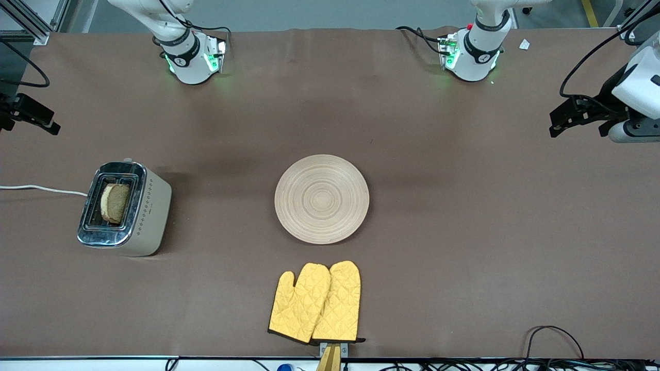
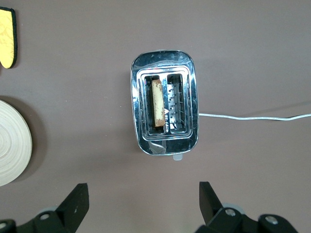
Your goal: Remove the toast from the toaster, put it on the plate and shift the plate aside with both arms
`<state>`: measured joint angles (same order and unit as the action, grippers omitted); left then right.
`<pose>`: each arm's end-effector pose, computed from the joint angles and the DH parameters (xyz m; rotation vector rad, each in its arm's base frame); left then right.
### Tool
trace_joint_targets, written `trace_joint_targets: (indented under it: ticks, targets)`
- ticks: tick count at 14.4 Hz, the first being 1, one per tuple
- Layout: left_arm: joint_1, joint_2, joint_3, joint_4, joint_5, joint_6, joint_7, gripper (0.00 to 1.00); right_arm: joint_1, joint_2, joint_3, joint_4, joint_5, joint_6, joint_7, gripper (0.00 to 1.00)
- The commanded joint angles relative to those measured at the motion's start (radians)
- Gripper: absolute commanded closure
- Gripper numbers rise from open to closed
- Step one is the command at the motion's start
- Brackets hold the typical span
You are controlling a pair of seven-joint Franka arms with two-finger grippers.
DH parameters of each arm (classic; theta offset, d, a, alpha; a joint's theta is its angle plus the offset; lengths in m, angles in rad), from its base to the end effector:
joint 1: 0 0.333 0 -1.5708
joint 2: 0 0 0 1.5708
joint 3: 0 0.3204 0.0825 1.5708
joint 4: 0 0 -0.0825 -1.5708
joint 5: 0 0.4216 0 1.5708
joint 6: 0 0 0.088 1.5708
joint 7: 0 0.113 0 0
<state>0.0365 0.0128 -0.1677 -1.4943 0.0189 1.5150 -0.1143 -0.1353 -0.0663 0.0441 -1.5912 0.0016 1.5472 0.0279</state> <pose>0.5862 -0.0744 0.6493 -3.1258 0.0246 -0.0157 0.5667 -0.0508 0.6489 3.1338 -0.1869 0.0348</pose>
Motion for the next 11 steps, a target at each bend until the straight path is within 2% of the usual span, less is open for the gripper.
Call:
trace_joint_targets:
  ticks: [1,11]
  targets:
    - [0.006,-0.02,0.0,-0.001,-0.004,-0.016,0.016,0.0,-0.009,0.003,0.008,0.004,-0.003,0.004,0.01,0.0]
    - [0.008,-0.01,0.002,0.006,-0.007,-0.016,0.015,0.0,-0.009,0.005,0.008,0.002,-0.002,0.014,0.01,0.0]
